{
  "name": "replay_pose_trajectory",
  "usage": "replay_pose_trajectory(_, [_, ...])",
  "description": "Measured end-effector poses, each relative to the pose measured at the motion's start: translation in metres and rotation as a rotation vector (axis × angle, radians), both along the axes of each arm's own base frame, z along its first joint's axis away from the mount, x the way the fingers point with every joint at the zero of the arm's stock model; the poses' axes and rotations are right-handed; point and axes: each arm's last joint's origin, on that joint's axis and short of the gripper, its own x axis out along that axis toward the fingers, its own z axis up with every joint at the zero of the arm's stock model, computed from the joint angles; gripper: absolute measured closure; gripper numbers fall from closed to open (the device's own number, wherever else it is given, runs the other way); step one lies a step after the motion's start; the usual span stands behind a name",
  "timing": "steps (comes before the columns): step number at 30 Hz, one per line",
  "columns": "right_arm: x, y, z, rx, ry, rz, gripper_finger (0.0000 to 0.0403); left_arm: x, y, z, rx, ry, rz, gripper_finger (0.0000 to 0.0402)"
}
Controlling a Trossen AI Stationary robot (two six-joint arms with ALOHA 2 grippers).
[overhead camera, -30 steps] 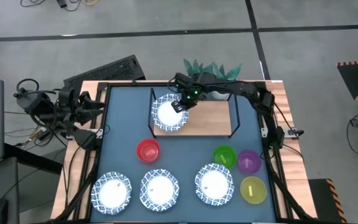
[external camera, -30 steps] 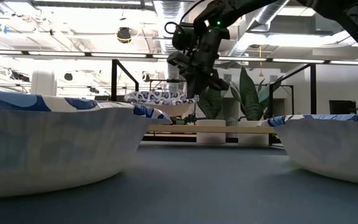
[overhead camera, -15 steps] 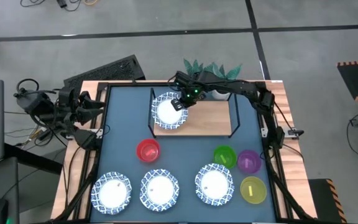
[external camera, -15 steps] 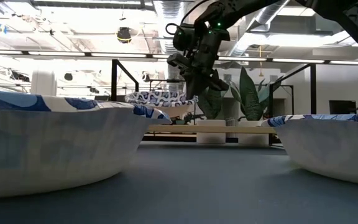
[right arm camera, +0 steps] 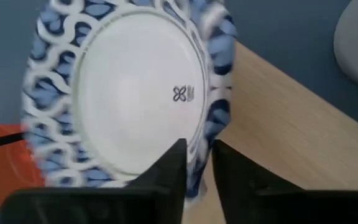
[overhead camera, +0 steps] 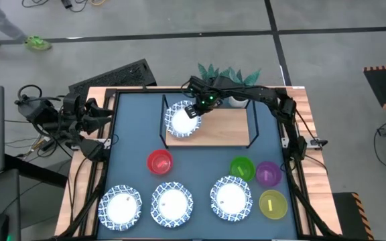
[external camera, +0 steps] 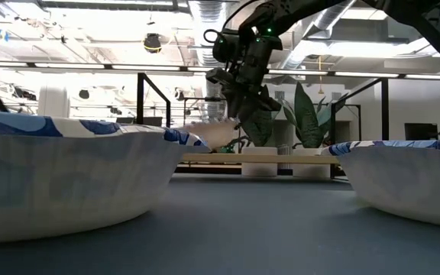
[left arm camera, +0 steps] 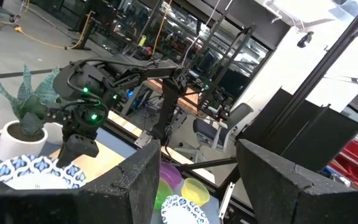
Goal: Place and stack bowls onto a shelf
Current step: Put the top center white and blue plate on the shelf, then stack the right white and blue plate on top of the other white and blue plate on the shelf
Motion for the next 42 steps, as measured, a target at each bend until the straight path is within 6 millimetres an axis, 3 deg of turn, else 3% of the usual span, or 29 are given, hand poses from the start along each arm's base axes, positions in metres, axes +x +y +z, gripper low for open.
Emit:
replay_pose_trajectory(9, [-0.001, 0.000, 0.001, -0.004, 0.002, 0.005, 0.0196, 0.000, 0.000, 0.000, 0.010, 0.002, 0.001, 0.0205])
replay_pose_trajectory(17, [-0.005, 0.017, 0.027, 0.008, 0.077, 0.094, 0.0186, 0.000, 0.000, 0.000, 0.010, 0.003, 0.001, 0.0205])
replay_pose_trajectory(28, [0.001, 0.097, 0.069, -0.002, 0.120, 0.322, 0.0187, 0.001, 0.000, -0.005, 0.007, 0.042, -0.002, 0.0205])
replay_pose_trajectory(42, [-0.009, 0.214, 0.072, -0.029, 0.269, 0.408, 0.0188, 0.001, 0.000, -0.007, -0.011, 0.055, -0.005, 0.0205])
